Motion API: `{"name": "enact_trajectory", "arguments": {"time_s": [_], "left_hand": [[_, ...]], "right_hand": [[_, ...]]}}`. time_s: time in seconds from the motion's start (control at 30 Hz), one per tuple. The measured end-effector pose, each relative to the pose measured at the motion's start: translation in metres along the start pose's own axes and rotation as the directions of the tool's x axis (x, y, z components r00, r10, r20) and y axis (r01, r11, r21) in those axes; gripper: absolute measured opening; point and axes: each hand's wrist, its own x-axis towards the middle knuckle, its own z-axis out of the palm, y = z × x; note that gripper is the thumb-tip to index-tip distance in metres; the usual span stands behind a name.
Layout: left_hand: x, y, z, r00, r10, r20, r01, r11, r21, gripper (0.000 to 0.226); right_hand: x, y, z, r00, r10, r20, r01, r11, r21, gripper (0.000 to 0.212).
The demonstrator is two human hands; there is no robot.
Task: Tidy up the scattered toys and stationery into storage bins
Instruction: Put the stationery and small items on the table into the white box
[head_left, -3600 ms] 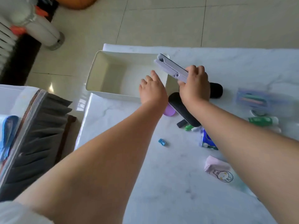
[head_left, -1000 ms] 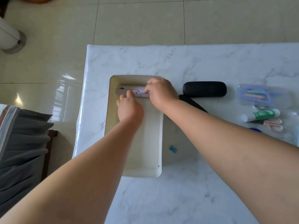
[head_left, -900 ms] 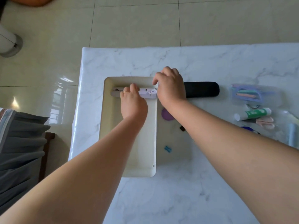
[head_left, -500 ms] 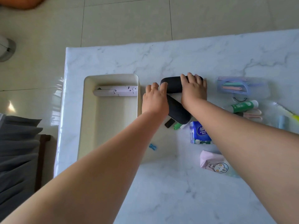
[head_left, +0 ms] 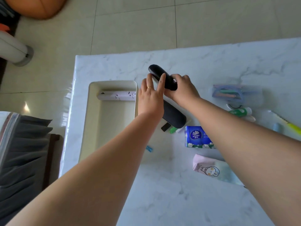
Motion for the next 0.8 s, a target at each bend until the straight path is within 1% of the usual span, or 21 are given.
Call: {"name": "enact_trajectory", "arguments": {"time_s": [0.07,0.13,0.17,0.23,0.27,0.33,0.4,0.47,0.53,0.6,0.7,0.8], "left_hand": [[0.000,-0.013,-0.006,0.989,0.011,-0.148,-0.006,0.999,0.035,0.100],[0.002,-0.028,-0.011,0.961,0.027,-0.276,-0.005,0.997,0.082,0.094],[0.001,-0.040,-0.014,0.950,0.034,-0.310,-0.005,0.995,0.096,0.089],[-0.001,-0.068,-0.020,0.945,0.046,-0.323,-0.014,0.995,0.100,0.077],[-0.005,-0.082,-0.023,0.948,0.056,-0.313,-0.024,0.994,0.105,0.074],[-0.013,-0.114,-0.024,0.951,0.103,-0.292,-0.055,0.984,0.168,0.071],[-0.020,-0.144,-0.025,0.958,0.148,-0.244,-0.086,0.965,0.247,0.075],[-0.027,-0.169,-0.023,0.982,0.146,-0.116,-0.111,0.958,0.263,0.078],[-0.032,-0.185,-0.018,0.992,0.126,0.025,-0.128,0.964,0.232,0.080],[-0.036,-0.193,-0.010,0.986,0.141,0.088,-0.158,0.962,0.223,0.079],[-0.033,-0.194,0.004,0.981,0.157,0.114,-0.177,0.964,0.197,0.063],[-0.025,-0.191,0.012,0.981,0.133,0.139,-0.158,0.970,0.183,0.047]], "right_hand": [[-0.003,-0.020,-0.003,0.993,-0.071,0.098,0.057,0.989,0.135,0.045],[-0.003,-0.039,-0.004,0.978,-0.114,0.177,0.072,0.971,0.229,0.035],[-0.004,-0.051,-0.001,0.970,-0.128,0.205,0.071,0.962,0.264,0.030],[-0.004,-0.074,0.011,0.958,-0.129,0.258,0.047,0.953,0.300,0.020],[-0.005,-0.082,0.019,0.953,-0.120,0.277,0.032,0.952,0.305,0.019],[-0.008,-0.097,0.041,0.954,-0.111,0.278,0.031,0.961,0.275,0.023],[-0.011,-0.109,0.065,0.964,-0.138,0.229,0.099,0.979,0.176,0.024],[-0.017,-0.118,0.084,0.976,-0.163,0.142,0.156,0.986,0.054,0.021],[-0.023,-0.126,0.099,0.982,-0.167,0.084,0.172,0.983,-0.056,0.017],[-0.025,-0.126,0.112,0.985,-0.162,0.059,0.170,0.968,-0.182,0.019],[-0.021,-0.117,0.131,0.987,-0.158,-0.019,0.144,0.936,-0.322,0.016],[-0.018,-0.108,0.140,0.985,-0.155,-0.073,0.118,0.922,-0.370,0.019]]}}
